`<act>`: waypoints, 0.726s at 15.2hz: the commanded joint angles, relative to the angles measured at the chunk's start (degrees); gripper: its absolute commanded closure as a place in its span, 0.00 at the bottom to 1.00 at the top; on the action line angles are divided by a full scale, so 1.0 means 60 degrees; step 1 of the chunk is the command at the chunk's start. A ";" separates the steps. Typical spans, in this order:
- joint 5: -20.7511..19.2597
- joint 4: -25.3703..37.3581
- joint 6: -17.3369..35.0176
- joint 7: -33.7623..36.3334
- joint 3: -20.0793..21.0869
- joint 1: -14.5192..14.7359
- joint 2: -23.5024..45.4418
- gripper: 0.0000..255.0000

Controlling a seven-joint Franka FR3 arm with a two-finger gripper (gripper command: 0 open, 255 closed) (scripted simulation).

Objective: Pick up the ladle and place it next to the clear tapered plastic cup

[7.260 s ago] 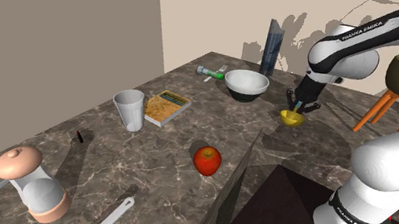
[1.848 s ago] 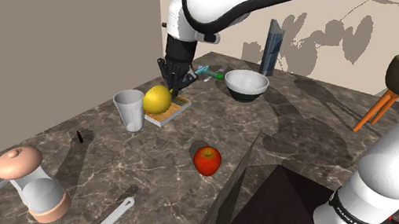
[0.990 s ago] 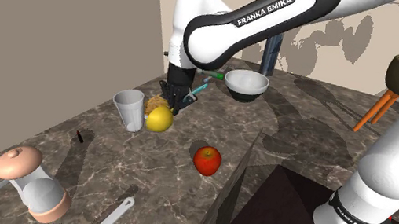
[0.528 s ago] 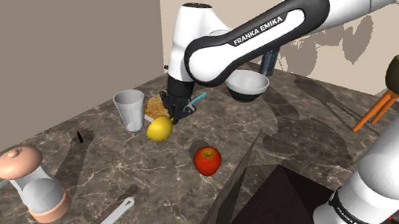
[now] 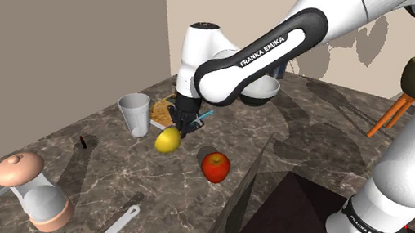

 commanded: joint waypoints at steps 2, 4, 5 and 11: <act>-0.0087 -0.0051 0.0111 0.0076 0.0012 0.0047 0.0109 1.00; -0.0088 -0.0050 0.0111 0.0077 0.0010 0.0048 0.0109 1.00; -0.0088 -0.0050 0.0111 0.0077 0.0009 0.0049 0.0109 1.00; -0.0101 -0.0041 0.0113 0.0086 0.0007 0.0053 0.0123 0.00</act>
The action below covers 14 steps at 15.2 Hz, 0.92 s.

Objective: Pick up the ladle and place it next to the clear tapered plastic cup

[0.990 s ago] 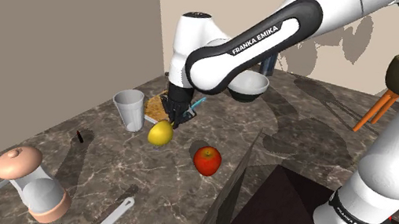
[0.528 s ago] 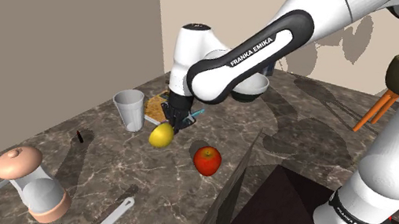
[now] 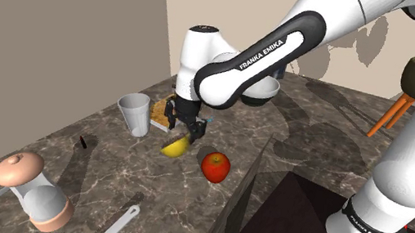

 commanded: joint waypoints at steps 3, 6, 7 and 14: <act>0.0311 0.0027 -0.0287 -0.0217 0.0051 -0.0069 -0.0323 0.00; 0.1024 0.0206 -0.1122 -0.0719 0.0070 -0.0180 -0.1132 0.00; 0.1024 0.0206 -0.1122 -0.0719 0.0058 -0.0168 -0.1132 0.00; 0.1022 0.0206 -0.1120 -0.0717 0.0056 -0.0165 -0.1130 0.00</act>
